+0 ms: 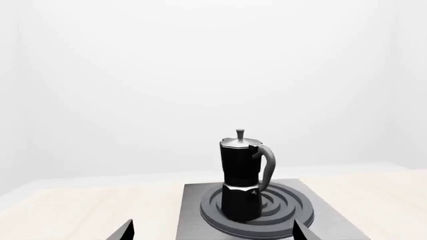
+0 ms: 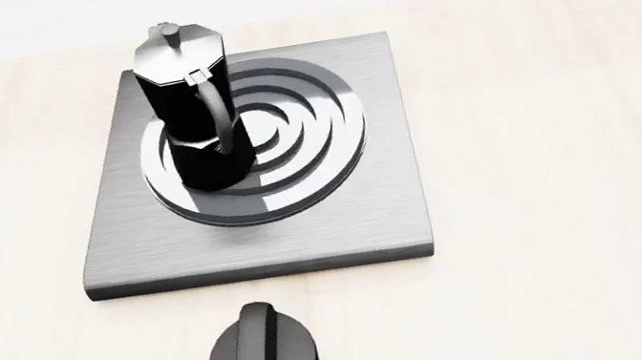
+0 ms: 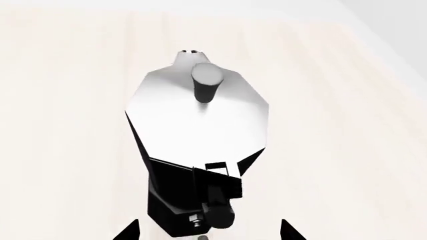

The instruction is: Put both moka pots on the stove.

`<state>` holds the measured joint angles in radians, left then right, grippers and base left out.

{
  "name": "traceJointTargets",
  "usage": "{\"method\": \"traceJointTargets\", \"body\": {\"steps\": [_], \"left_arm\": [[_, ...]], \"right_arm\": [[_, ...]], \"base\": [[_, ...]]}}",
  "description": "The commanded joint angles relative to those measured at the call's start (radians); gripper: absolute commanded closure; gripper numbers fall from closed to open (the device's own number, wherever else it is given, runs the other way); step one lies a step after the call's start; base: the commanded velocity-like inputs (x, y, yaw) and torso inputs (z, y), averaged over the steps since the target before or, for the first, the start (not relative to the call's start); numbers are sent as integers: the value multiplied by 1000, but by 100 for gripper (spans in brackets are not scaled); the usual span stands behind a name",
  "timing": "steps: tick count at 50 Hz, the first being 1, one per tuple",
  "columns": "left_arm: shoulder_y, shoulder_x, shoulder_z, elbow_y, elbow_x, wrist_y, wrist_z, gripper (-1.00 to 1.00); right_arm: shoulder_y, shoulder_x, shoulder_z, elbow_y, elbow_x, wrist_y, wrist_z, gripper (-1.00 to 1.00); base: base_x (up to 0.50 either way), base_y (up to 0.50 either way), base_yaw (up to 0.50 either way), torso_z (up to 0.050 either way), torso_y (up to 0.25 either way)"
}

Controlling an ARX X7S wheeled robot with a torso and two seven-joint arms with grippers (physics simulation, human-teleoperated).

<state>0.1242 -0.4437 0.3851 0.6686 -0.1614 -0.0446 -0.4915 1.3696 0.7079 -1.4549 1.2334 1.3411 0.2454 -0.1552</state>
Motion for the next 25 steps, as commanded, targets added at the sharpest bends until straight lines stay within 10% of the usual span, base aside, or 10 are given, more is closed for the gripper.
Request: {"method": "traceJointTargets", "body": {"steps": [1, 4, 5, 13, 25], "left_arm": [[-1, -2, 1, -3, 0, 2, -2, -100], [1, -3, 1, -2, 1, 4, -4, -100], [1, -3, 2, -1, 2, 3, -4, -100], [1, -4, 4, -2, 4, 5, -6, -100], [-1, -5, 4, -3, 2, 6, -9, -100]], "right_arm": [[-27, -40, 32, 74, -39, -4, -43, -100], [-29, -41, 46, 73, -49, 4, -49, -100], [-30, -41, 52, 73, -49, 4, -47, 100], [-29, 95, 76, -220, -18, 67, 106, 100], [7, -24, 73, 35, -52, -5, -45, 100]], "base": [[0, 0, 0, 0, 0], [0, 0, 0, 0, 0], [0, 0, 0, 0, 0], [0, 0, 0, 0, 0], [0, 0, 0, 0, 0]]}}
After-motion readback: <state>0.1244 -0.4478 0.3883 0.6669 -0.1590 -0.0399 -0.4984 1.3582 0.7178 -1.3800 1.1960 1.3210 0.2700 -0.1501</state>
